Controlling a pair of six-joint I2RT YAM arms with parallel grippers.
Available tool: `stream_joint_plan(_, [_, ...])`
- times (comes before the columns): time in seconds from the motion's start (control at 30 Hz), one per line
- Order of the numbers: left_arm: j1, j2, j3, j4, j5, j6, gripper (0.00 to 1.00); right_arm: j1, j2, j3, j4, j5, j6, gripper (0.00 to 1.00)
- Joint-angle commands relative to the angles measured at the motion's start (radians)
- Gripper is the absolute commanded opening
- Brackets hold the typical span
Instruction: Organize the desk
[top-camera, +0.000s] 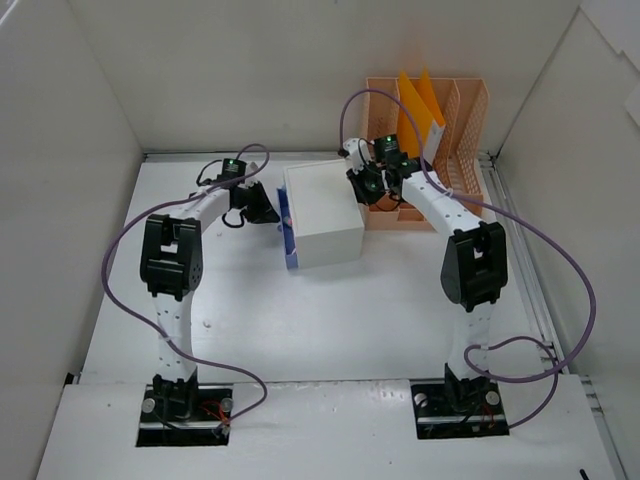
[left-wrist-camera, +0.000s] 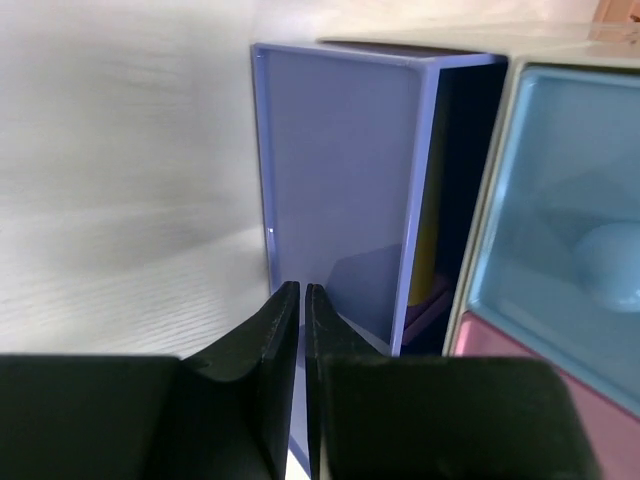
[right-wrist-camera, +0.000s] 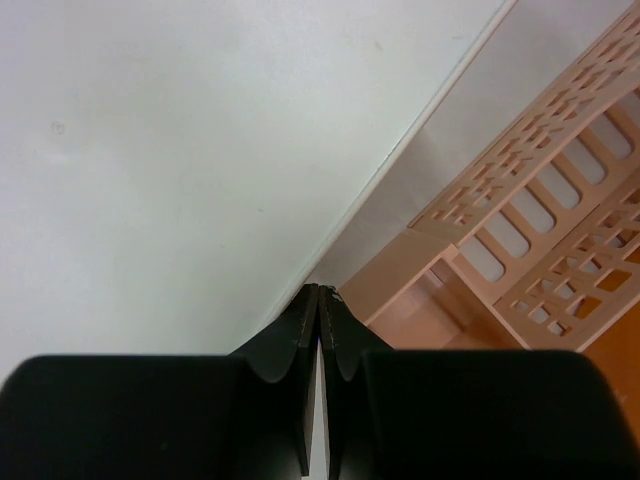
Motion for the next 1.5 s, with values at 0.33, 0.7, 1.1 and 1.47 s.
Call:
stream_joint_plan(0.33, [-0.052, 0.039, 0.173, 0.062, 0.139, -0.046, 0.05, 0.042, -0.002, 0.042, -0.006, -0.108, -0.004, 0.00])
stream_joint_plan(0.7, [0.007, -0.059, 0.025, 0.067, 0.024, -0.107, 0.07, 0.002, -0.042, 0.038, -0.002, 0.056, 0.013, 0.07])
stream_joint_plan(1.1, [0.178, -0.387, -0.105, 0.083, -0.051, 0.026, 0.40, -0.084, -0.249, -0.073, -0.001, 0.097, -0.075, 0.54])
stream_joint_plan(1.47, [0.084, -0.890, -0.521, 0.351, -0.017, 0.121, 1.00, -0.058, -0.611, -0.231, -0.002, 0.069, -0.022, 0.98])
